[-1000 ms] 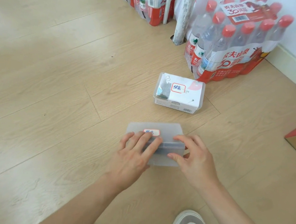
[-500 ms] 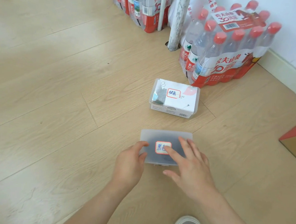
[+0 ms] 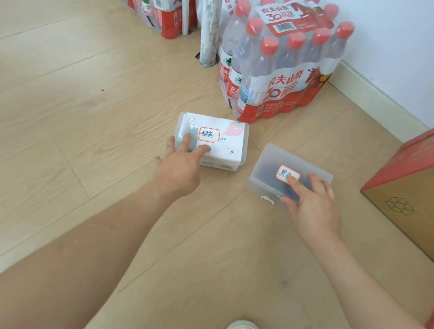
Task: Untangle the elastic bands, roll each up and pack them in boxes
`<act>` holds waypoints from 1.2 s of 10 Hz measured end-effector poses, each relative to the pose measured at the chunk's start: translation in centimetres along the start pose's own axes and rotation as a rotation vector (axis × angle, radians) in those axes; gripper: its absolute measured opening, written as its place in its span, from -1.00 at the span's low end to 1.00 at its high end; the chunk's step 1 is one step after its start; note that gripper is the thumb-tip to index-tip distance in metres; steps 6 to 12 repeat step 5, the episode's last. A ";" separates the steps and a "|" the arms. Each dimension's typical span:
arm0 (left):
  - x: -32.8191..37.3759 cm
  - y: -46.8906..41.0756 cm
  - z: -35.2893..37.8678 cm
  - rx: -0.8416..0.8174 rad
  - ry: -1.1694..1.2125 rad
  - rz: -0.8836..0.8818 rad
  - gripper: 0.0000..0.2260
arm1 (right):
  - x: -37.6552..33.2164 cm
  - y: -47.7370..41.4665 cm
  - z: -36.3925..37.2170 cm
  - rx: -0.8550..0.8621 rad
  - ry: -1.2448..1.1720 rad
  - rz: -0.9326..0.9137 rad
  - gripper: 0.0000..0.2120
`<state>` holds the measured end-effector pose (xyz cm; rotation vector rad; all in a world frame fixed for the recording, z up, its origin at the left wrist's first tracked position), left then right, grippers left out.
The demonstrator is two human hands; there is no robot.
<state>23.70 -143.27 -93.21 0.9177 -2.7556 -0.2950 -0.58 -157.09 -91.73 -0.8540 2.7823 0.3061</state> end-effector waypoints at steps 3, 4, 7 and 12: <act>-3.2 -1.1 -0.2 -0.016 0.104 0.169 -0.34 | -1.6 -3.5 0.2 -0.005 -0.163 -0.159 -0.52; -2.5 -0.8 -1.0 -0.047 0.136 0.129 -0.35 | -1.8 -3.5 -0.2 -0.029 -0.055 -0.176 -0.47; -1.2 1.4 -2.0 -0.075 0.165 0.060 -0.32 | -2.2 -3.2 -1.1 -0.195 0.135 -0.120 -0.37; -1.2 1.4 -2.0 -0.075 0.165 0.060 -0.32 | -2.2 -3.2 -1.1 -0.195 0.135 -0.120 -0.37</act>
Point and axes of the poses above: each hand's wrist, its own y-axis away from the middle knuckle, its own z-axis out of the palm, x = y × z, the point moved 3 cm from there along -y, towards the middle knuckle, and after that the axes turned 6 degrees about -y, right-handed, at the moved point
